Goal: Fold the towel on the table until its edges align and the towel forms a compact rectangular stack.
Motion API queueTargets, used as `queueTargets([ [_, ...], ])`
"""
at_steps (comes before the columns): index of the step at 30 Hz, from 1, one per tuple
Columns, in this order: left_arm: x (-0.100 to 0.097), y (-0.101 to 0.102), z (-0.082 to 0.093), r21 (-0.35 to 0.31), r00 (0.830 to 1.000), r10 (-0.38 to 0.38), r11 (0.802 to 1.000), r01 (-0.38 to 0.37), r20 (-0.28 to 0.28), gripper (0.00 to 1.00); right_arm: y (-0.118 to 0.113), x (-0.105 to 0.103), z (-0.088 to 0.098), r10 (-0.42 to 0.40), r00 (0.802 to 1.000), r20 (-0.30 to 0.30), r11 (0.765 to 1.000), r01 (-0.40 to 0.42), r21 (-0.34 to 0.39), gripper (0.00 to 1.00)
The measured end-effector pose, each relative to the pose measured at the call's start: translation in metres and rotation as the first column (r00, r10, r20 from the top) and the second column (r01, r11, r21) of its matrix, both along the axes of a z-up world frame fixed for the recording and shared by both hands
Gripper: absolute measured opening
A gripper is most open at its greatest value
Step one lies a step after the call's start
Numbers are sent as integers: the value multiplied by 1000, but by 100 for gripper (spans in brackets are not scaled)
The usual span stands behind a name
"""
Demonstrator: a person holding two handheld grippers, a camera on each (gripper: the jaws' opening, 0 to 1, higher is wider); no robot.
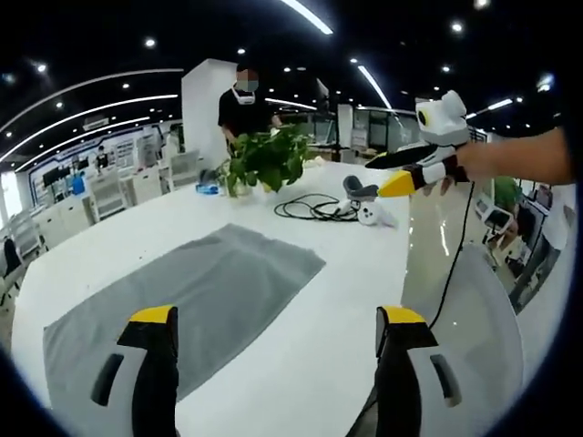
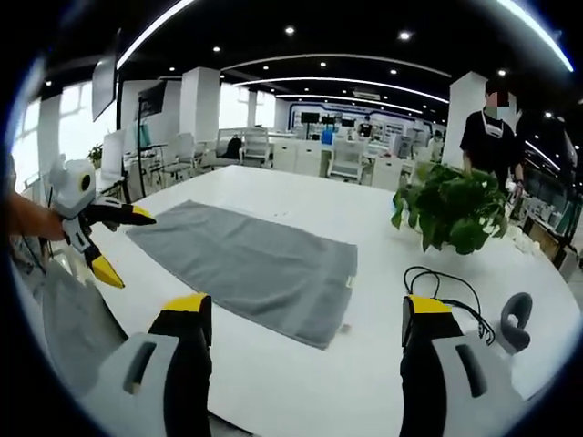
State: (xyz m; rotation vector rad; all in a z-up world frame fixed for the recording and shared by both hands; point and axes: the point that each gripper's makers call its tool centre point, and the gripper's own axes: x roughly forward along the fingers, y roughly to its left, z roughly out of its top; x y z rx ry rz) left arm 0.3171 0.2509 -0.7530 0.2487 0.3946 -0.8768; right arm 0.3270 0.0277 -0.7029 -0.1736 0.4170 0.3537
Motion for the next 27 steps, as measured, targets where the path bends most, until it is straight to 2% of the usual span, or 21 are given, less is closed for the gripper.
queueTargets([
  [7, 9, -19, 3, -5, 999, -43, 999, 43, 2, 91, -10, 16, 12, 42, 999, 7, 997, -41, -65, 85],
  [10, 13, -30, 1, 19, 997, -73, 997, 72, 8, 91, -17, 26, 16, 46, 999, 25, 996, -43, -80, 87],
  [13, 21, -40, 2, 49, 997, -78, 996, 77, 21, 90, -24, 37, 21, 68, 997, 32, 995, -66, -72, 86],
  [16, 25, -49, 7, 8, 998, -56, 998, 56, 12, 91, -31, 47, 26, 86, 995, 41, 994, -83, -71, 85],
  [18, 27, -58, 4, 21, 998, -60, 998, 60, 2, 91, -38, 54, 29, 94, 994, 48, 994, -90, -69, 85],
  [21, 31, -66, 2, 40, 998, -59, 998, 58, 10, 90, -45, 65, 34, 103, 993, 60, 994, -101, -37, 85],
  [27, 36, -97, 3, 50, 997, -73, 996, 73, 3, 90, -60, 84, 36, 95, 993, 65, 995, -96, 16, 83],
])
